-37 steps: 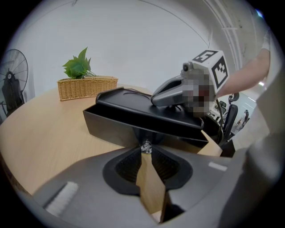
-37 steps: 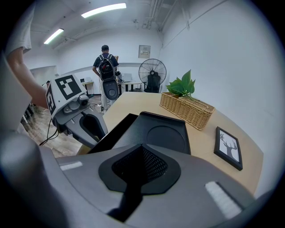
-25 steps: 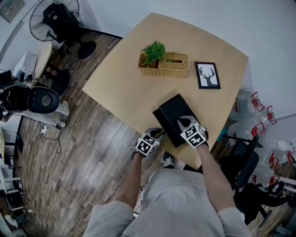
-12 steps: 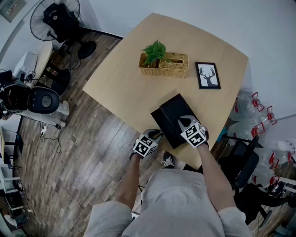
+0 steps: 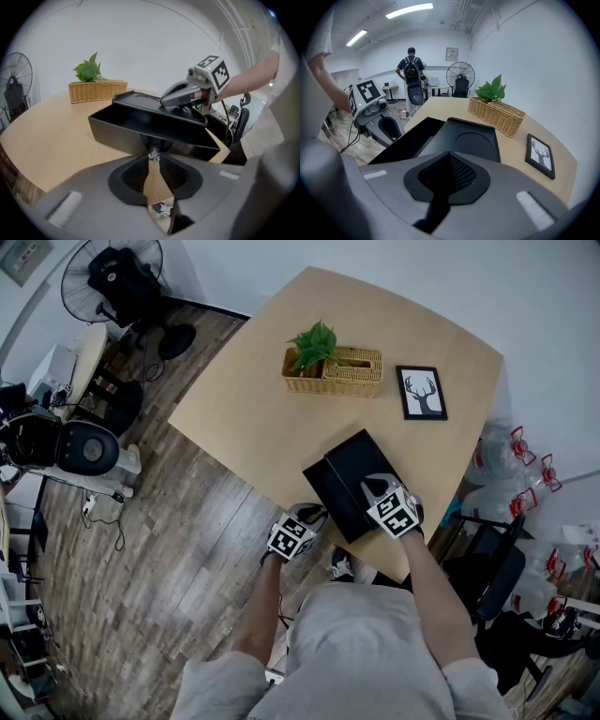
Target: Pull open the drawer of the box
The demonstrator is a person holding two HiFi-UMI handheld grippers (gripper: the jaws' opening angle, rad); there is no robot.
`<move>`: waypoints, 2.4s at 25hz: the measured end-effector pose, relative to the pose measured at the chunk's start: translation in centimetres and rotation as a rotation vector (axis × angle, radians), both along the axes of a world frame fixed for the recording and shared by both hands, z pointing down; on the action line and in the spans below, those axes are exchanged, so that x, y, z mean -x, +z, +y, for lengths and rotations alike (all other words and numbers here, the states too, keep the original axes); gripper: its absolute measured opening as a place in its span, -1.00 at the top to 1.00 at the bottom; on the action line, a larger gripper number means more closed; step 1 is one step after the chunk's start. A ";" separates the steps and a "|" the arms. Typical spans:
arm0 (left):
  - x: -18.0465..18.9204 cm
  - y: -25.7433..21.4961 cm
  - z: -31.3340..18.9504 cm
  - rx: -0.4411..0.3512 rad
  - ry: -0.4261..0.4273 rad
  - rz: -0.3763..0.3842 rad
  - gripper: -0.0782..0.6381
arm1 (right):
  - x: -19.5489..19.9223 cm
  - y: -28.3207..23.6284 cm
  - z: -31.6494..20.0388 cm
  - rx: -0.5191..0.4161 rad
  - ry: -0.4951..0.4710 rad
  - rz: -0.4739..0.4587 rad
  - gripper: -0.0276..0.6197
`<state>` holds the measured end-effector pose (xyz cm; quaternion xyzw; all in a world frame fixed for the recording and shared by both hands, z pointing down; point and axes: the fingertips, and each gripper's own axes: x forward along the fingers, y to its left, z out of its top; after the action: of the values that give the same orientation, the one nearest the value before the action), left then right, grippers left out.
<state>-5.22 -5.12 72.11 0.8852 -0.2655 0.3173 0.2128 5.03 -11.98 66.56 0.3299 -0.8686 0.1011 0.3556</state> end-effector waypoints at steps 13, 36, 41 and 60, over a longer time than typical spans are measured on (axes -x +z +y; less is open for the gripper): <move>1.3 0.3 0.5 -0.007 -0.003 -0.018 0.43 | 0.1 0.1 0.1 0.001 0.001 -0.001 0.91; 3.0 0.8 1.5 -0.008 -0.024 -0.030 0.42 | 0.0 0.2 0.0 -0.002 0.000 -0.001 0.91; 3.2 0.8 1.4 -0.006 -0.036 -0.028 0.42 | 0.0 0.2 -0.1 -0.004 0.000 -0.001 0.91; 3.6 0.8 1.8 0.001 -0.053 -0.002 0.40 | -0.1 0.2 0.0 -0.005 0.000 -0.001 0.91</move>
<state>-8.78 -3.33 72.92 0.8774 -0.2889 0.3127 0.2212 5.12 -11.96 66.78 0.3308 -0.8690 0.0990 0.3543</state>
